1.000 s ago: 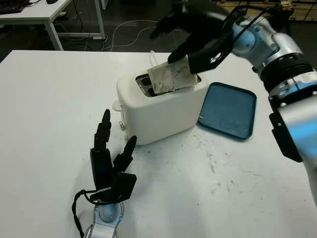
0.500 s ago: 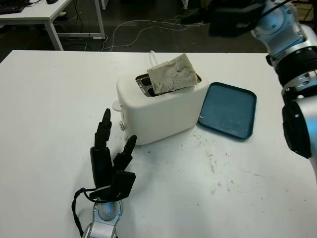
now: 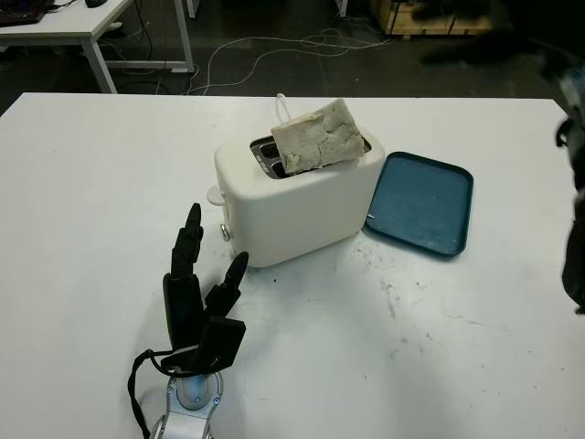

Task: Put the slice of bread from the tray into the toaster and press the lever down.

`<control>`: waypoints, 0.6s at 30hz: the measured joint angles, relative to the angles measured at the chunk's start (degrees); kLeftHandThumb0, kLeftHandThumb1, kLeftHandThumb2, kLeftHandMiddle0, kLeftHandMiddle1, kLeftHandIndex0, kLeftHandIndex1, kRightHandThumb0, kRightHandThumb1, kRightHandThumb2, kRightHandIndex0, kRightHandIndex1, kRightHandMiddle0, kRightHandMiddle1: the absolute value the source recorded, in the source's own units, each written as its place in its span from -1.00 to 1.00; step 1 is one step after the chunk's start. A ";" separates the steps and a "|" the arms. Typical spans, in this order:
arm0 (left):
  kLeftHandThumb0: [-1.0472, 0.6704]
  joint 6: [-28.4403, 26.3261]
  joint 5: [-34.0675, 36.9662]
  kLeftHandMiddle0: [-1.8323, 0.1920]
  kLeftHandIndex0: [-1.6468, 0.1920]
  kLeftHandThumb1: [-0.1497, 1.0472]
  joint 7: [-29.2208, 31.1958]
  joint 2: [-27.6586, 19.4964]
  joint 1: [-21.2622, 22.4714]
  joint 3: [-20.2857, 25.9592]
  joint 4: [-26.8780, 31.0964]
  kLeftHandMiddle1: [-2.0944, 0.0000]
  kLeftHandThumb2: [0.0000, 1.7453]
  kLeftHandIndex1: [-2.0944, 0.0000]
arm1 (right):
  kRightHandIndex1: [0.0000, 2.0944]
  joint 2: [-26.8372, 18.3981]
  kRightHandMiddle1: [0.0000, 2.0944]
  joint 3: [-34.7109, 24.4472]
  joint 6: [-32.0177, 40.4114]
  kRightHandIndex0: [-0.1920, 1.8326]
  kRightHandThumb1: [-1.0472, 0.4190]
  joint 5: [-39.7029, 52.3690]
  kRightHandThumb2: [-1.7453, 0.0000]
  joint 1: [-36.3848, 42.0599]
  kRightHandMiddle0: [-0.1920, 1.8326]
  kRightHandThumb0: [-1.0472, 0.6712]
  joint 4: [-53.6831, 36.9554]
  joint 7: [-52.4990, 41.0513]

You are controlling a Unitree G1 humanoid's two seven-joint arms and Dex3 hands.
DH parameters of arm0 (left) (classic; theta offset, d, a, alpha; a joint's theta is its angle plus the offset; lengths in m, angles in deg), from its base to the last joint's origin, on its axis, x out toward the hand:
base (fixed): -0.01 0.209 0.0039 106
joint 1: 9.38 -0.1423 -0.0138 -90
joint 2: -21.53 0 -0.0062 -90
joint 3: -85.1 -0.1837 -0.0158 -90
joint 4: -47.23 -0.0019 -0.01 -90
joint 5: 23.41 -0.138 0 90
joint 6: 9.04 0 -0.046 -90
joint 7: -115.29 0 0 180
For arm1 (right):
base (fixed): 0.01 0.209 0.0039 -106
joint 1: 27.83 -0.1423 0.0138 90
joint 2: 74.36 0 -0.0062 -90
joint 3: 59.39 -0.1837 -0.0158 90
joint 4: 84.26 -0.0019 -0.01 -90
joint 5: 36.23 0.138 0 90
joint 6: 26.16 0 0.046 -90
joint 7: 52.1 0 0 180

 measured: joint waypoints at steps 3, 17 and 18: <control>-0.47 0.00 0.30 0.77 0.53 0.79 0.43 0.00 0.00 0.05 0.00 0.43 -0.63 1.00 | -0.96 0.41 -1.00 -0.36 0.01 -0.65 -0.68 0.34 0.98 4.39 -0.56 -0.87 -0.52 -0.63; -0.45 0.03 1.14 0.78 0.54 0.79 0.85 0.01 0.10 0.57 -0.21 0.44 -0.63 1.00 | -1.00 4.47 -0.98 3.84 2.00 -0.81 -0.68 -1.48 1.00 8.66 -0.70 -0.96 -2.59 -0.05; -0.45 0.03 1.16 0.78 0.54 0.79 0.87 0.01 0.13 0.57 -0.21 0.44 -0.63 1.00 | -1.00 4.89 -0.98 4.02 2.00 -0.81 -0.69 -1.74 1.00 8.66 -0.70 -0.96 -2.59 0.98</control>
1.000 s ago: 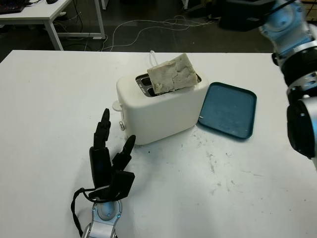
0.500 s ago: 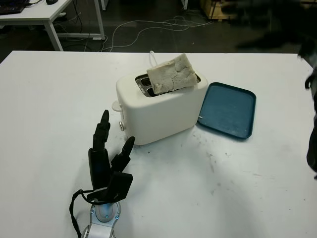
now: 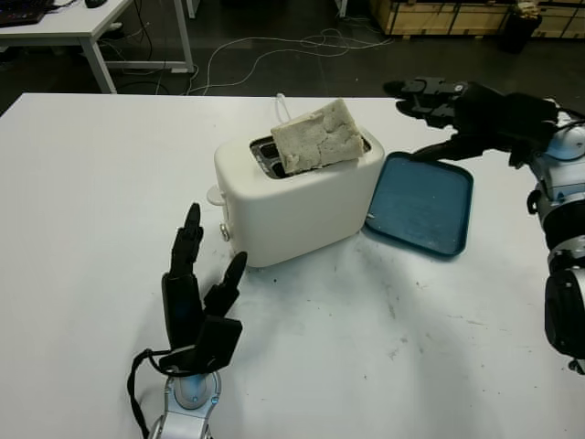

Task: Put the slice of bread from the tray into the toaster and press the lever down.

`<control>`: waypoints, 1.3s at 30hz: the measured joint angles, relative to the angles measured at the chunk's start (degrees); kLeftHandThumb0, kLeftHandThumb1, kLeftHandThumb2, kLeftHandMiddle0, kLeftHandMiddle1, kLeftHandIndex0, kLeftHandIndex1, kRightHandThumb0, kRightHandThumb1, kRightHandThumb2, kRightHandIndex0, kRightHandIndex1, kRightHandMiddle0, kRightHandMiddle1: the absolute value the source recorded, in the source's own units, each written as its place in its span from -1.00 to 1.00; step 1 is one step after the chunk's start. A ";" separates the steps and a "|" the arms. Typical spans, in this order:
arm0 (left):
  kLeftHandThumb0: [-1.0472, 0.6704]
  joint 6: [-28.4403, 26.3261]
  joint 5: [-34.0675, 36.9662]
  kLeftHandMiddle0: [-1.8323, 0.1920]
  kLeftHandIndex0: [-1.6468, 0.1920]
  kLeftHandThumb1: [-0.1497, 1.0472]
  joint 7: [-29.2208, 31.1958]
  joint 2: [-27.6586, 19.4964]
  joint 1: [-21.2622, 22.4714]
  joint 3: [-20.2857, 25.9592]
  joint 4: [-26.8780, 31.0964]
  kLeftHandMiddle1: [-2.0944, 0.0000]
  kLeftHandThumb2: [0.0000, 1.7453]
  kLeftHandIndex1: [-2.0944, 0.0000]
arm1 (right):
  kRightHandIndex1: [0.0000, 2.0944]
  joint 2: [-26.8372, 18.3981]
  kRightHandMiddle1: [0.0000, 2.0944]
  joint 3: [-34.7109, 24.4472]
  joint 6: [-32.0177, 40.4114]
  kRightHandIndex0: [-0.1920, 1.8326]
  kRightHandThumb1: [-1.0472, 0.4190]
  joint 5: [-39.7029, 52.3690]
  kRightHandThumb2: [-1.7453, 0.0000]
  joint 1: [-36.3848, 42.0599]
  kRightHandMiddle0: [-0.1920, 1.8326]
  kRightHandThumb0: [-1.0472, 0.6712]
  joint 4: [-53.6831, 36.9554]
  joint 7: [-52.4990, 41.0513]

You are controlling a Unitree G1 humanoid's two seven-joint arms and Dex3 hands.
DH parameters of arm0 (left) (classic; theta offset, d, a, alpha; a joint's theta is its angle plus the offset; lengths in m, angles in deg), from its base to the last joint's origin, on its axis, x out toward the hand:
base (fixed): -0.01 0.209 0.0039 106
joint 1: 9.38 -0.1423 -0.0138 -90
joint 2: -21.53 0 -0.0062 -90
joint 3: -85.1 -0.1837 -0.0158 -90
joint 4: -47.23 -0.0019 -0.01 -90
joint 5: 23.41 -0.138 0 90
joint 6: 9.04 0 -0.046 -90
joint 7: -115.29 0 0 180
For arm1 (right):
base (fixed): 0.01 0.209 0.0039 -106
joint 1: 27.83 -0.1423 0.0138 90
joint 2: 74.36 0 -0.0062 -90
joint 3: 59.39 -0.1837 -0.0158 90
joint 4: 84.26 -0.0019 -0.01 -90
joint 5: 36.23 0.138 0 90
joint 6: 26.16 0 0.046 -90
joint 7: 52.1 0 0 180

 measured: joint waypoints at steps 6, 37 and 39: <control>-0.46 0.00 -0.11 0.77 0.53 0.79 -0.08 0.01 0.15 0.01 -0.51 0.45 -0.63 1.00 | -1.00 2.23 -0.98 0.53 -0.58 -0.81 -0.71 -0.71 0.99 0.00 -0.66 -0.95 0.00 2.23; -0.47 0.10 -0.83 0.77 0.54 0.79 -0.30 0.02 0.24 0.10 -0.72 0.44 -0.63 1.00 | -0.99 4.05 -0.96 5.77 -4.20 -0.79 -0.68 -2.83 0.99 -0.04 -0.42 -0.86 -7.89 -1.37; -0.48 0.10 -0.84 0.76 0.53 0.79 -0.31 0.02 0.24 0.11 -0.76 0.44 -0.63 1.00 | -0.99 4.43 -0.96 5.78 -4.20 -0.78 -0.68 -2.83 0.99 -0.03 -0.41 -0.88 -8.77 -1.91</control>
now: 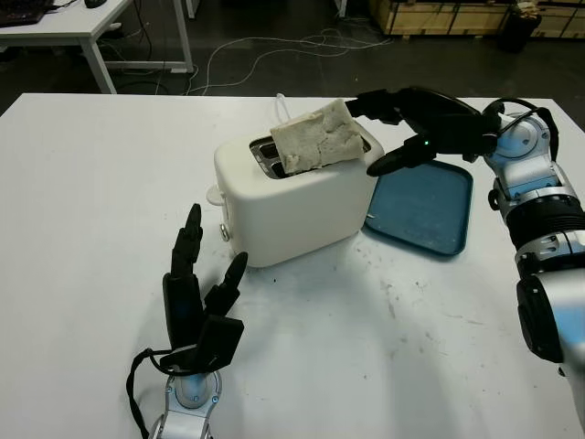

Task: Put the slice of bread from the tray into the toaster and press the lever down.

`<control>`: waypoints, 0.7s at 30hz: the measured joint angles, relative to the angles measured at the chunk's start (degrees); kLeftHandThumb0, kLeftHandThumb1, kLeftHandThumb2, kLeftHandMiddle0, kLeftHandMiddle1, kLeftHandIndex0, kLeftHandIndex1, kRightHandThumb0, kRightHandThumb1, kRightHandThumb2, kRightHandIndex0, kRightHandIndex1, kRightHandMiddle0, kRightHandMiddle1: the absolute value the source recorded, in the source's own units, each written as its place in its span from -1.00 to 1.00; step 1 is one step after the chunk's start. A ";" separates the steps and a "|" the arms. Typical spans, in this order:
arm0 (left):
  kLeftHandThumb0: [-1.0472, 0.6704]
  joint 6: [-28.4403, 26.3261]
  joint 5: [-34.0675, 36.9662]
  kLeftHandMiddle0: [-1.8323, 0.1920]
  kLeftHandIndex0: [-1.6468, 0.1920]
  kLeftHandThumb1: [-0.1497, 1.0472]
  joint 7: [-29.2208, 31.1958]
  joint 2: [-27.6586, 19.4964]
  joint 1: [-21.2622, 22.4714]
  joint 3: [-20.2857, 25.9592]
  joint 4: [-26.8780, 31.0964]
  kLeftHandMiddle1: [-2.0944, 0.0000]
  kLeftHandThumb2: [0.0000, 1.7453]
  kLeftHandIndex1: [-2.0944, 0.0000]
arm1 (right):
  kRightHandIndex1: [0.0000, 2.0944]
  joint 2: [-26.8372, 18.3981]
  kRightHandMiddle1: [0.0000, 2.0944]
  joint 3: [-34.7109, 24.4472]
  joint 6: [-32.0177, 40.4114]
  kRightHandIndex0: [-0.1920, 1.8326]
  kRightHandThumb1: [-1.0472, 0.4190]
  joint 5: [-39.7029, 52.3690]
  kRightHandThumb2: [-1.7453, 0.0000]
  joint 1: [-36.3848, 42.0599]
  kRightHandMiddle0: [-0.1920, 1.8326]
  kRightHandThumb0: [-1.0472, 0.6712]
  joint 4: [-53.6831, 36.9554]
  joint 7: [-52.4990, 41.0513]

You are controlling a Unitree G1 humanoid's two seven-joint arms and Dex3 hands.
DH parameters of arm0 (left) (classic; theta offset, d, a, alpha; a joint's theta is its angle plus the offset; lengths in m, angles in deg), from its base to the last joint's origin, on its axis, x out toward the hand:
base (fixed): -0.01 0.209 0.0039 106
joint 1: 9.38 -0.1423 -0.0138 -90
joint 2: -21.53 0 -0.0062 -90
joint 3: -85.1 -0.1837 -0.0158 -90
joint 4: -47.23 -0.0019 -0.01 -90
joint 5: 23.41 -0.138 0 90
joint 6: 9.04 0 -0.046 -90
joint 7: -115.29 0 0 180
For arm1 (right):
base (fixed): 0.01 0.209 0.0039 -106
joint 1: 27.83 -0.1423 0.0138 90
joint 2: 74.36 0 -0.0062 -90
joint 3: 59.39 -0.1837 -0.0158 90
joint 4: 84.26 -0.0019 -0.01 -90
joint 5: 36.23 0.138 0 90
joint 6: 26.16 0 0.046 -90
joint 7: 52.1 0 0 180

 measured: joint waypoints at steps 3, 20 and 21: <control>-0.48 0.00 0.00 0.77 0.53 0.79 0.00 0.00 0.01 0.00 -0.18 0.44 -0.64 1.00 | -0.98 0.27 -0.96 0.13 -0.32 -0.77 -0.69 -0.11 0.99 0.00 -0.39 -0.92 -1.59 0.09; -0.48 -0.01 -0.29 0.76 0.53 0.79 -0.42 0.01 0.04 -0.04 -0.23 0.44 -0.64 0.99 | -0.04 5.60 -0.82 0.07 -15.18 -0.44 -0.61 -2.01 0.99 4.53 -0.07 -0.23 -1.33 17.40; -0.48 -0.01 -0.29 0.76 0.53 0.79 -0.43 0.01 0.04 -0.05 -0.23 0.44 -0.64 1.00 | 0.02 5.64 -0.79 0.16 -16.41 -0.37 -0.62 -2.60 0.99 4.72 -0.03 -0.14 -1.25 18.58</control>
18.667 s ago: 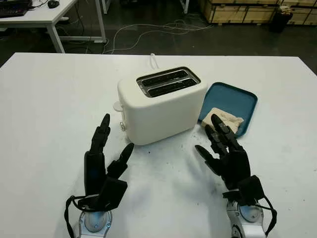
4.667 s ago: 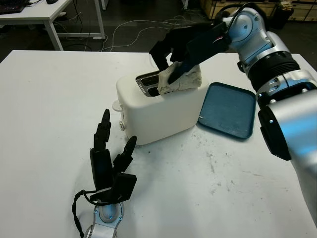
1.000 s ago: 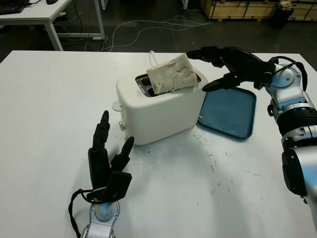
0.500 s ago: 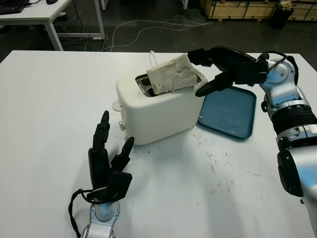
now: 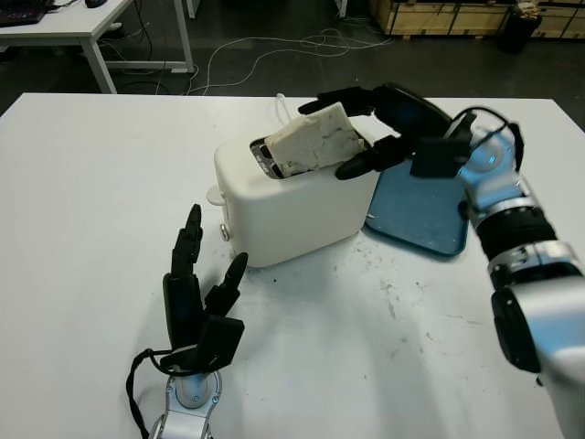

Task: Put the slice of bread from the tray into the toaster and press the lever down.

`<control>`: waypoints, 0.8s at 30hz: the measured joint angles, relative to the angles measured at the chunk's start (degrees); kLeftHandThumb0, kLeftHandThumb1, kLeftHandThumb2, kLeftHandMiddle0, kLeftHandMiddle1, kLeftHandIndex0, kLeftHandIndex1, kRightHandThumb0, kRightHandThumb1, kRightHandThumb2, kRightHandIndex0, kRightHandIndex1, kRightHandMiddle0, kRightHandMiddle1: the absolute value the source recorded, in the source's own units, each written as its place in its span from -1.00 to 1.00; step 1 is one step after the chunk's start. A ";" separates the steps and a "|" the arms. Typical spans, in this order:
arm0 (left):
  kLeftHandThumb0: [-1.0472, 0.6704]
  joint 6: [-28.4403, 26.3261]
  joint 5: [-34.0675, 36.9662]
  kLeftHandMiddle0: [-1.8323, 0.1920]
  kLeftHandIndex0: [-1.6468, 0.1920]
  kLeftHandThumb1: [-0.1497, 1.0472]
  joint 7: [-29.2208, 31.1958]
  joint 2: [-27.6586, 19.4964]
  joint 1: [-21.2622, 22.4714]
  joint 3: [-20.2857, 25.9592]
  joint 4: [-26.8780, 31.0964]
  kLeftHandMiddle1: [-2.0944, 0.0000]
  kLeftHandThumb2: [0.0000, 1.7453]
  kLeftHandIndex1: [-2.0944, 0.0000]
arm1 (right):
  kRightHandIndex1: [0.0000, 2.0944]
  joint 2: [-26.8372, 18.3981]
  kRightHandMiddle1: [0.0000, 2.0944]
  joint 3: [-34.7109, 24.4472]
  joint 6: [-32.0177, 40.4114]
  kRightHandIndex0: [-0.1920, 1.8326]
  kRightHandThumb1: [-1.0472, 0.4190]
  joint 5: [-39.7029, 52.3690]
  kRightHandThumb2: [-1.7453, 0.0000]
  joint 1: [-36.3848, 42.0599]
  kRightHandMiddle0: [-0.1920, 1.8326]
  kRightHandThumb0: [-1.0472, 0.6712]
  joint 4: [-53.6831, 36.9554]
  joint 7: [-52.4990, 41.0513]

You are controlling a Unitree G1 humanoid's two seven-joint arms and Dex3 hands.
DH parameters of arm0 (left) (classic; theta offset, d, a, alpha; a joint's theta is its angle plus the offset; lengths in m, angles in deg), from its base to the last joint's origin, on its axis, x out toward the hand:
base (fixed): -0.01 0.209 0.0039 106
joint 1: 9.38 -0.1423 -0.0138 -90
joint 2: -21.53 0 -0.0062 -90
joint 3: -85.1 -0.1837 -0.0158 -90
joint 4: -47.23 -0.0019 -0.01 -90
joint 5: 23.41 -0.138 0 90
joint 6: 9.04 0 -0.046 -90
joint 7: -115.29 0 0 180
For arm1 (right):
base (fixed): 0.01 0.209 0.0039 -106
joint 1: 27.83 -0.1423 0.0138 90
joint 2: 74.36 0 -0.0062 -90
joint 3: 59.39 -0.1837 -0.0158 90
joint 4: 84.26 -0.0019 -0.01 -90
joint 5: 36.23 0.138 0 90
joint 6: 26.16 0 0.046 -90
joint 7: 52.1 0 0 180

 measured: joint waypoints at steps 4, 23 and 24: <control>-0.48 0.00 -0.29 0.76 0.53 0.79 -0.20 0.00 -0.01 -0.04 0.00 0.44 -0.63 1.00 | 0.09 -0.02 -0.67 0.61 -6.75 -0.15 -0.65 -2.74 0.99 0.55 0.09 0.09 1.09 4.79; -0.47 -0.01 0.21 0.76 0.53 0.79 -0.25 0.00 0.00 -0.02 0.00 0.44 -0.63 1.00 | 0.52 -1.71 -0.23 4.47 -16.15 0.09 -0.82 -15.17 0.86 -1.87 0.03 -0.25 7.31 25.77; -0.47 -0.01 0.21 0.77 0.53 0.79 -0.23 0.00 0.00 -0.03 0.00 0.44 -0.63 1.00 | 0.54 -1.58 -0.18 4.29 -15.15 0.11 -0.82 -14.23 0.82 -2.34 0.01 -0.27 7.78 24.76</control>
